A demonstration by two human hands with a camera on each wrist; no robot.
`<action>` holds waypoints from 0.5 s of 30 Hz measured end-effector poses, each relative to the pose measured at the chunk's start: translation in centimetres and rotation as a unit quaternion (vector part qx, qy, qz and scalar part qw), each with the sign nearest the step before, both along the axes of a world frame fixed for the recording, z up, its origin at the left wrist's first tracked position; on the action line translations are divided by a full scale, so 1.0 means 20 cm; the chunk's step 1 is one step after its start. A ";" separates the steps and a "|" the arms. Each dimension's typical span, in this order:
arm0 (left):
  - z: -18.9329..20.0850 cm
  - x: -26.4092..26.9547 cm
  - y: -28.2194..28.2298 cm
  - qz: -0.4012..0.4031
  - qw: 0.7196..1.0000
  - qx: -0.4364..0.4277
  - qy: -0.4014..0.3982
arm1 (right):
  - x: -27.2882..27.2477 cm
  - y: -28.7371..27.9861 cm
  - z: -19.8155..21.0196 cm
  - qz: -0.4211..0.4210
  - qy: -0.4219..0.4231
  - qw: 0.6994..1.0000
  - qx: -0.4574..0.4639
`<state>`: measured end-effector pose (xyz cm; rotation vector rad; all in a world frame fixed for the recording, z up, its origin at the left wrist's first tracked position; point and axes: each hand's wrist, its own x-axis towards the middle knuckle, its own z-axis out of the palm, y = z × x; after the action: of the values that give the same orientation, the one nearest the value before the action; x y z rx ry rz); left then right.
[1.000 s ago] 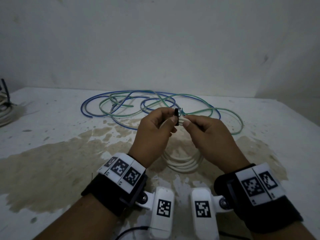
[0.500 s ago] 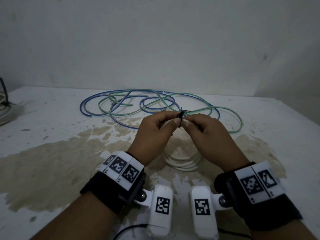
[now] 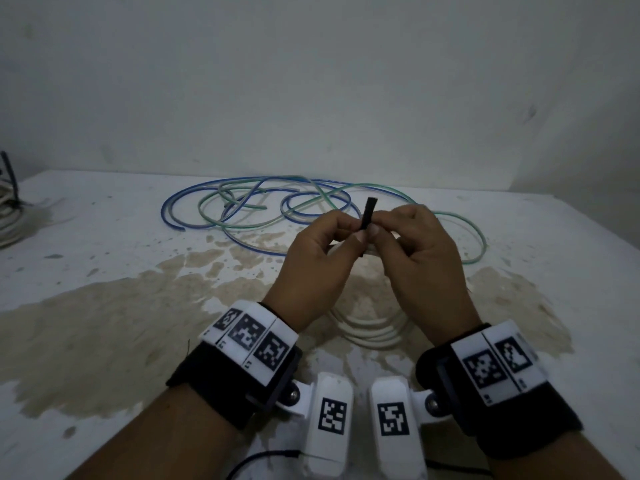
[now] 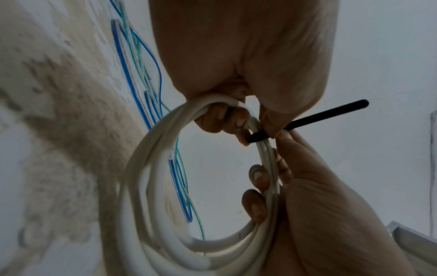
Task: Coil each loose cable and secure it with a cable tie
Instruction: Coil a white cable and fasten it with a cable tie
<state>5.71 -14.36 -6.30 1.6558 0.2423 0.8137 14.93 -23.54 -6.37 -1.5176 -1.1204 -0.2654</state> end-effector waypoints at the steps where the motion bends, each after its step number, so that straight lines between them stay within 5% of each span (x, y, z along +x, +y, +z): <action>1: 0.00 0.00 0.00 -0.010 1.000 -0.001 0.000 | 0.00 0.00 0.00 0.005 0.006 1.000 -0.004; 15: -0.01 0.01 0.01 -0.045 0.995 0.073 0.059 | 0.00 -0.02 0.01 -0.012 0.004 1.000 0.001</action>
<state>5.84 -14.10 -6.56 1.8423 0.1921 0.6792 15.02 -24.00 -6.21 -1.5299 -1.0970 -0.2760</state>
